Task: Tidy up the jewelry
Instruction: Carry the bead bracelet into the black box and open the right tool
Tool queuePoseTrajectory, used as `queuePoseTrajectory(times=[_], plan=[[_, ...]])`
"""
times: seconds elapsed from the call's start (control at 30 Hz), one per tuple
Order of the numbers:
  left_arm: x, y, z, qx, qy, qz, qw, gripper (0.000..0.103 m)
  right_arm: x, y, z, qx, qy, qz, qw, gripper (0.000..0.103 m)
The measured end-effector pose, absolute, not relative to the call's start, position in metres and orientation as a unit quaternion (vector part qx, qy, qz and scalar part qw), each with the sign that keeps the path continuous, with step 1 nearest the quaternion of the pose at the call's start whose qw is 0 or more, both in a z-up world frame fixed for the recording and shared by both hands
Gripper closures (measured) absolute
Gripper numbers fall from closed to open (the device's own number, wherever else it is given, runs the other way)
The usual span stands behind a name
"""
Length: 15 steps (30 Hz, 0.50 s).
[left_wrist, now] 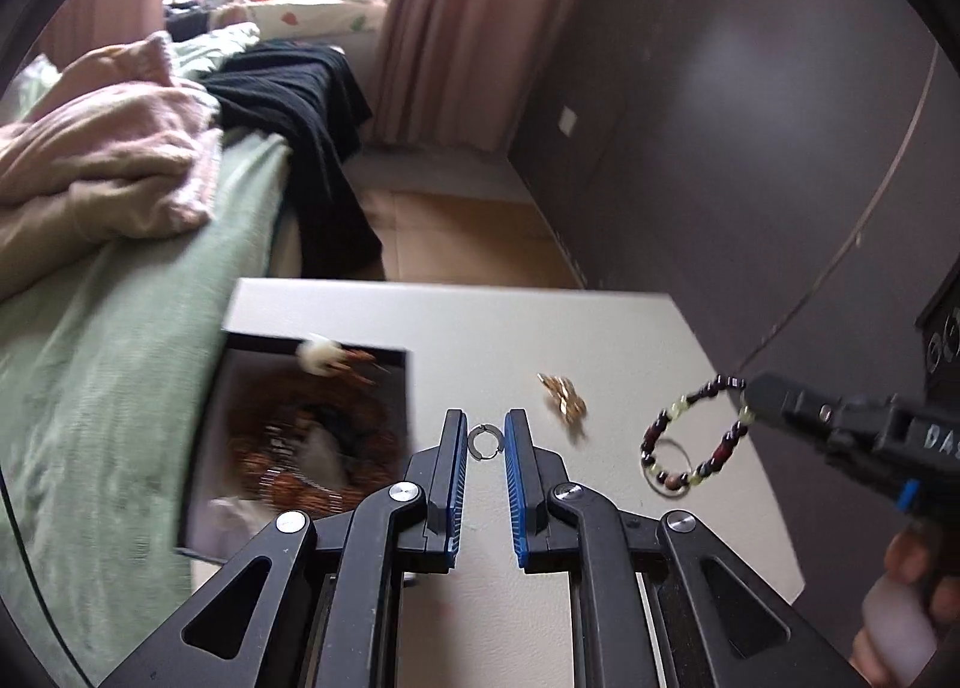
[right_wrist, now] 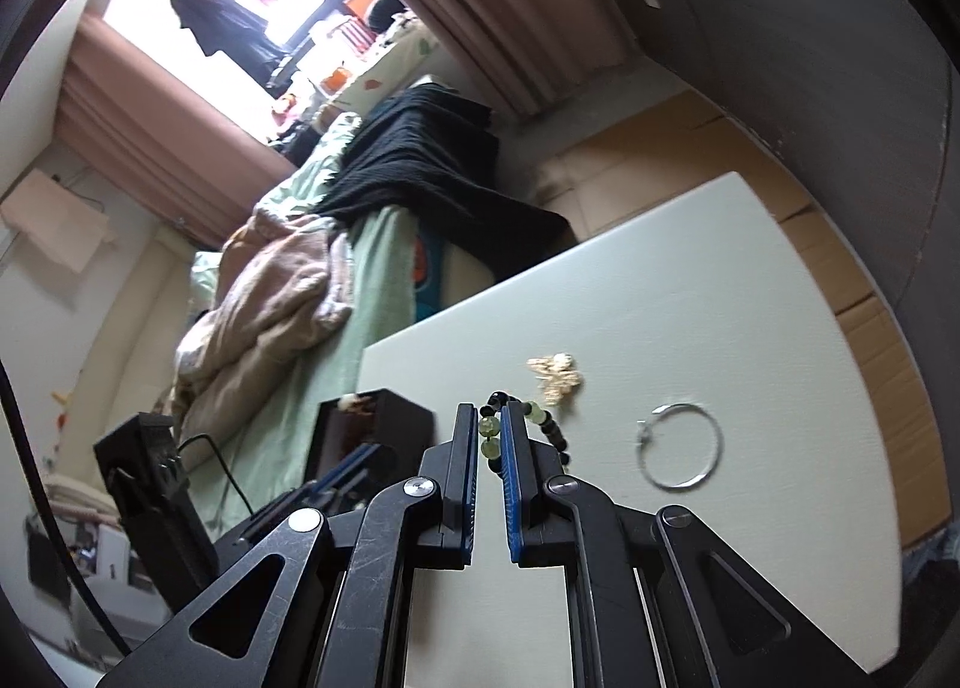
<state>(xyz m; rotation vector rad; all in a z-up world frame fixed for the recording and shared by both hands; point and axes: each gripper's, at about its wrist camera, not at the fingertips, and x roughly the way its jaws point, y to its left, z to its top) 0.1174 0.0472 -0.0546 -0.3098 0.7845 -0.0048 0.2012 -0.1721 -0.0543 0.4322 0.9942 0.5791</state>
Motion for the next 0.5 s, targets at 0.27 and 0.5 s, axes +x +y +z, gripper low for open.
queuePoseTrajectory(times=[0.27, 0.5], plan=[[0.1, 0.091, -0.042, -0.198, 0.349, 0.029, 0.916, 0.09, 0.189, -0.147, -0.045, 0.203, 0.449, 0.298, 0.818, 0.094], [0.1, 0.116, -0.044, -0.246, 0.358, 0.032, 0.9, 0.048, 0.184, -0.119, -0.037, 0.203, 0.435, 0.328, 0.813, 0.094]])
